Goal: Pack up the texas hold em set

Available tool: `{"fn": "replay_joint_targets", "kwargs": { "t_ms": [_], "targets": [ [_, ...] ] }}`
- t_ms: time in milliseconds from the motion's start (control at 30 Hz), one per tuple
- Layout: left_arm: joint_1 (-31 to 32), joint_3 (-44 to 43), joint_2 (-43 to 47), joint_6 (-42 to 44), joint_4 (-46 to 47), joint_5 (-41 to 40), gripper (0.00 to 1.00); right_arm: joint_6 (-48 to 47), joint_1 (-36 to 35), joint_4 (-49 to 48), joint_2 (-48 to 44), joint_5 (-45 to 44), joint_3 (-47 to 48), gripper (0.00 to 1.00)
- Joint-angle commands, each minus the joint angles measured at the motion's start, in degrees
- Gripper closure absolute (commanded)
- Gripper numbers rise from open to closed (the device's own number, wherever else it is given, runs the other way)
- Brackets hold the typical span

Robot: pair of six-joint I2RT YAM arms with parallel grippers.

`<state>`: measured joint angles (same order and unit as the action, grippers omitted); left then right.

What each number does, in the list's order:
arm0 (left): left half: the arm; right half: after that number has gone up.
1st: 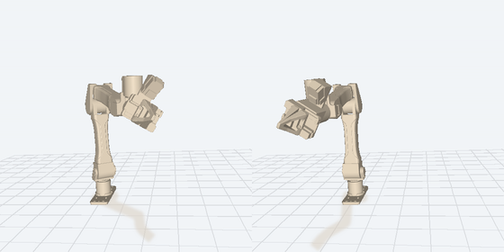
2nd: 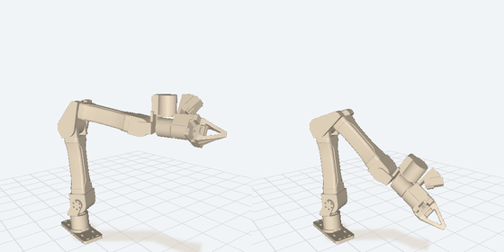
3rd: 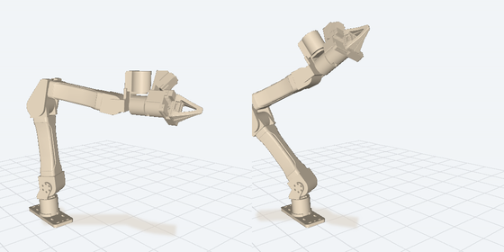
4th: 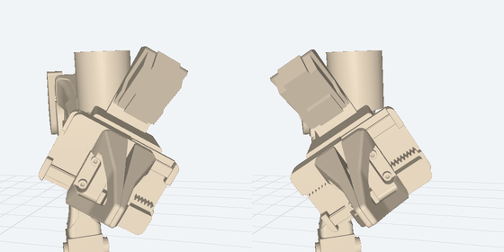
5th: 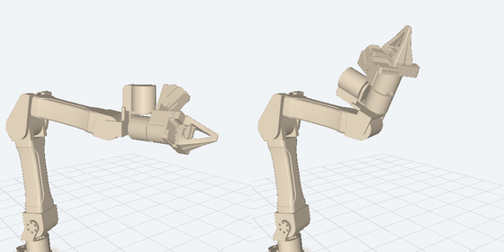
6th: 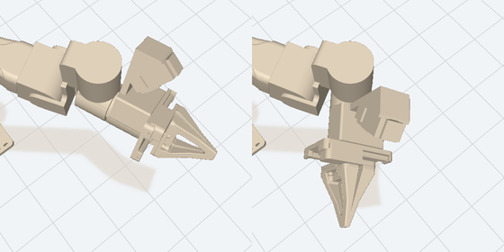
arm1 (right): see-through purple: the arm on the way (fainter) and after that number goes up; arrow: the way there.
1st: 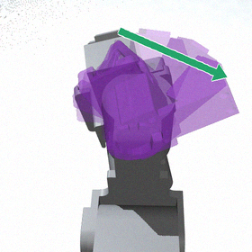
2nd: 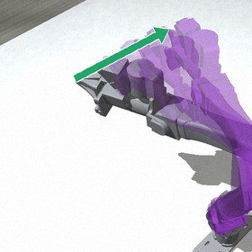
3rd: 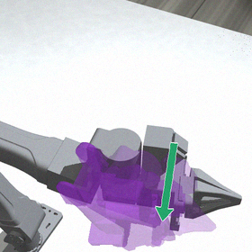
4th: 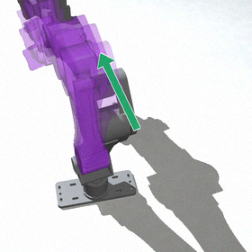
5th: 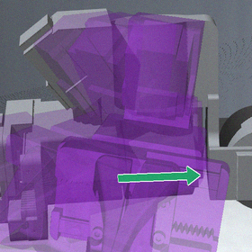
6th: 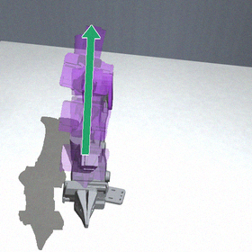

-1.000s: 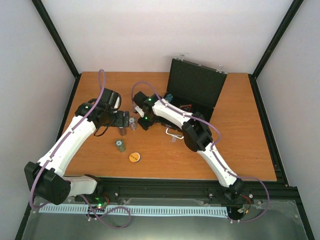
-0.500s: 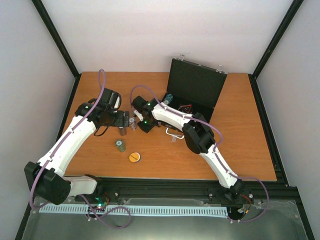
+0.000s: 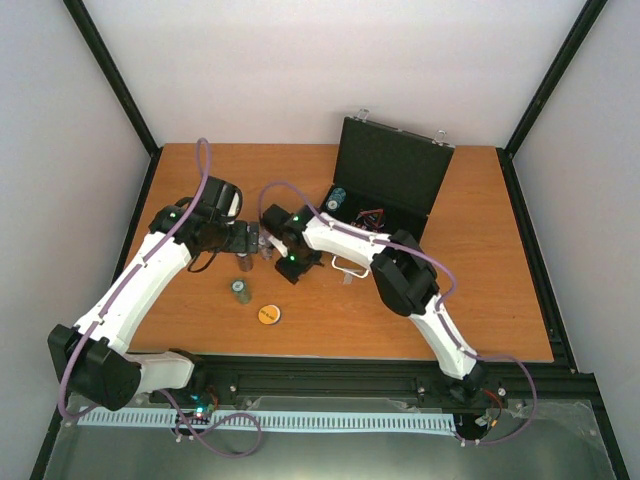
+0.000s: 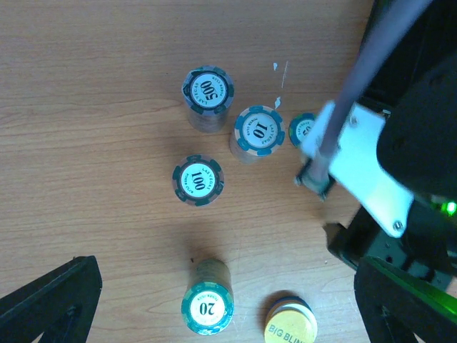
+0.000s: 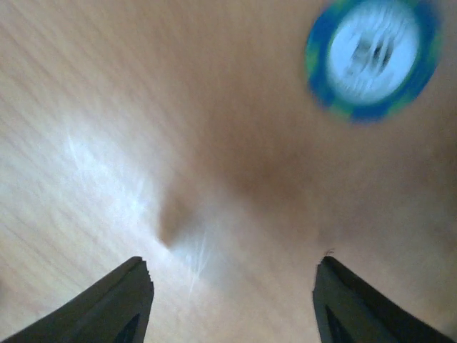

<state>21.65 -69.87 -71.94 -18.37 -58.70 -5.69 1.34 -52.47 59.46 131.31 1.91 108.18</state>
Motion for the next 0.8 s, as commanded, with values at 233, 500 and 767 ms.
{"fn": "replay_joint_targets", "kwargs": {
  "t_ms": [233, 500, 767],
  "targets": [
    [-0.16, -0.89, 1.02, 0.27, 0.21, -0.29, 0.0, 0.9, 4.62, -2.26, 9.54, -0.46, 16.31, 0.24],
    [-0.16, -1.28, 0.32, 0.27, 0.05, -0.45, 0.0, -1.74, 5.88, -2.68, 13.58, 1.02, 20.51, 0.24],
    [-0.12, -1.07, -0.13, 0.33, 0.16, -0.63, 0.0, -1.79, 5.89, -1.39, 16.01, 2.9, 21.62, 0.25]
  ]
}}
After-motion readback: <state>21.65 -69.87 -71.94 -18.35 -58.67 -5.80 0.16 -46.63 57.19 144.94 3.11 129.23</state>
